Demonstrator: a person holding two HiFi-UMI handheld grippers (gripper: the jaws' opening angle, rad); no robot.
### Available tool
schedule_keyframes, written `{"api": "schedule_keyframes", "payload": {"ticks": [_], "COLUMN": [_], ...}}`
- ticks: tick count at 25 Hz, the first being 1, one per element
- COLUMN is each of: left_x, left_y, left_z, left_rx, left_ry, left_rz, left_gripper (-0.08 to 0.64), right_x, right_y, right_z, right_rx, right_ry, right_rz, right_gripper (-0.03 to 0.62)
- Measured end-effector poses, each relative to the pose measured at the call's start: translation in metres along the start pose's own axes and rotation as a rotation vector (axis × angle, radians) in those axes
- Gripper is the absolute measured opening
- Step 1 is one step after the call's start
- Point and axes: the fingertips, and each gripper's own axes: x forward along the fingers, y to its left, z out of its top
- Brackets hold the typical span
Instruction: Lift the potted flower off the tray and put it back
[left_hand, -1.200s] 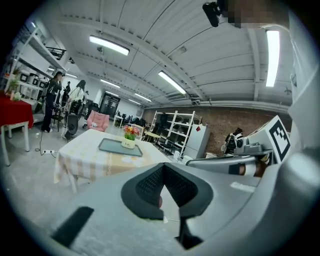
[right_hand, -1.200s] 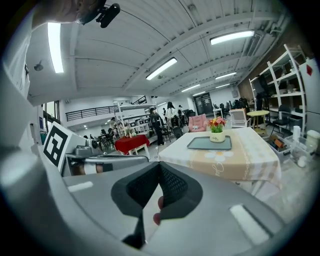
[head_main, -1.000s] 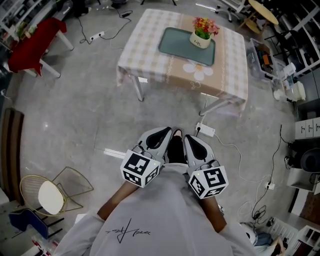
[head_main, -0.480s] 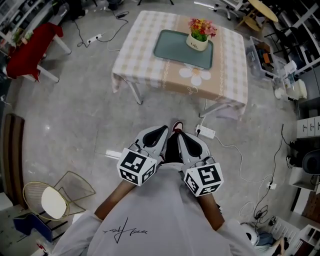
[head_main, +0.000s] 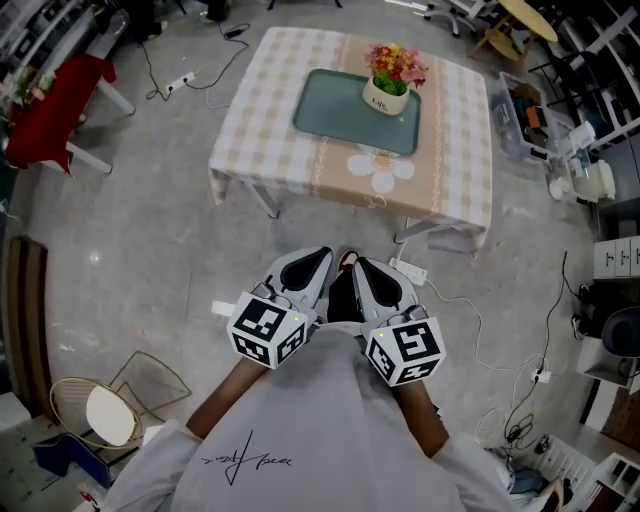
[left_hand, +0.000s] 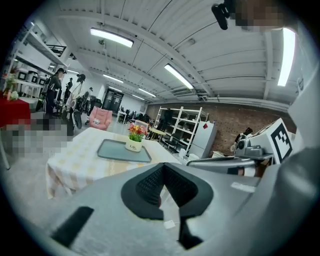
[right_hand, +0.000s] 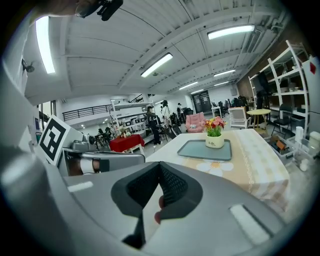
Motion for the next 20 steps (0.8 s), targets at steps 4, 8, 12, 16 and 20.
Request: {"api": "schedule_keyframes", "payload": {"ticks": [4,8,12,16,20], "left_x": [0.028,0.056,0.076,0.102,0.112], "left_y": [0.008,0.011,0.009,0.01,0.001], "left_z": [0.022,0.033,0.036,0.049,0.052], "left_rx": [0.003,0.009,0.016,0.039,0.087], "left_ry": [-0.004,-0.002,-0.013,-0.018,-0.029], "left_rz": [-0.011,-0.011,-0.008,-0.01,-0.001], "left_gripper": [-0.003,-0.003,-0.003,-0.003,-0.003], "right_x": [0.017,0.027,0.031,0.037,0.031], "right_y": [-0.029,-0.057,-0.078,-0.111,-0.126], "right_z": [0.019,0.031,0.037,0.058,0.062], "right_rx": [-0.008,-0.002,0.005,0.046,0.026], "right_ry": [0.002,-0.004,-0.022,-0.055,-0.085], "right_rz": [-0.008,-0.005,-0.005,-0.021,-0.018], "right_gripper": [0.005,0.005,0.005,0.005,0.005]}}
